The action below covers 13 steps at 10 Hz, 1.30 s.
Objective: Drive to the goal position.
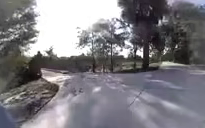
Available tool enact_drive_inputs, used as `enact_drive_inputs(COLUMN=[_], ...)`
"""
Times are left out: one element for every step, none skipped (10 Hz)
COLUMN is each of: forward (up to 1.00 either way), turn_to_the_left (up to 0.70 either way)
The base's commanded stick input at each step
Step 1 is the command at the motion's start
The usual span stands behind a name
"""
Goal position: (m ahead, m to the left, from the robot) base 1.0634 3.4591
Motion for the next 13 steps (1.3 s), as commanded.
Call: enact_drive_inputs(forward=[1.0,1.0,1.0,1.0,1.0,1.0,1.0,1.0,1.0,1.0,1.0,1.0,1.0], turn_to_the_left=[0.11,0.27,0.27,0.27,0.27,0.27,0.27,0.27,0.27,0.27,0.27,0.27,0.27])
